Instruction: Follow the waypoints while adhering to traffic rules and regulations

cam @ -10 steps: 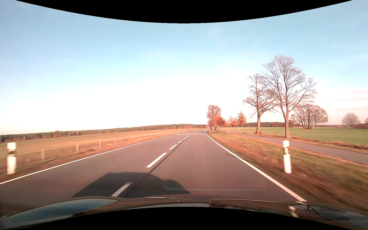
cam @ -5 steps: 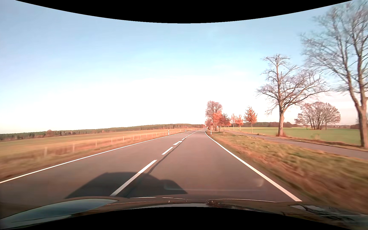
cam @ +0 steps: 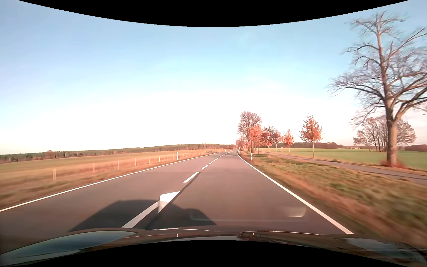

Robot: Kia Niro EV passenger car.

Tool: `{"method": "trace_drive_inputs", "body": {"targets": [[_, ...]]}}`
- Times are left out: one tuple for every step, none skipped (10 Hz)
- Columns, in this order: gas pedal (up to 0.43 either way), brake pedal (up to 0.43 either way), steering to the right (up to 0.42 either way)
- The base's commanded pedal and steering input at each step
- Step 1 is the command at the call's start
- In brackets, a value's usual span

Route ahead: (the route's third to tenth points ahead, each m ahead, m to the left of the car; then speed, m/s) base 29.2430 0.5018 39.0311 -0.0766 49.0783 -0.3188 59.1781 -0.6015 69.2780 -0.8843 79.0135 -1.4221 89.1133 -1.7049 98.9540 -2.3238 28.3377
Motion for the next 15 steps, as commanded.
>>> {"method": "trace_drive_inputs", "body": {"targets": [[0.087,0.0,0.007],[0.087,0.0,0.007],[0.087,0.0,0.007],[0.087,0.0,0.007],[0.087,0.0,0.007],[0.087,0.0,0.007],[0.098,0.0,0.007],[0.098,0.0,0.007],[0.11,0.0,0.006],[0.11,0.0,0.005],[0.11,0.0,0.004],[0.118,0.0,0.002],[0.118,0.0,0.002],[0.118,0.0,0.002],[0.118,0.0,0.002]]}}
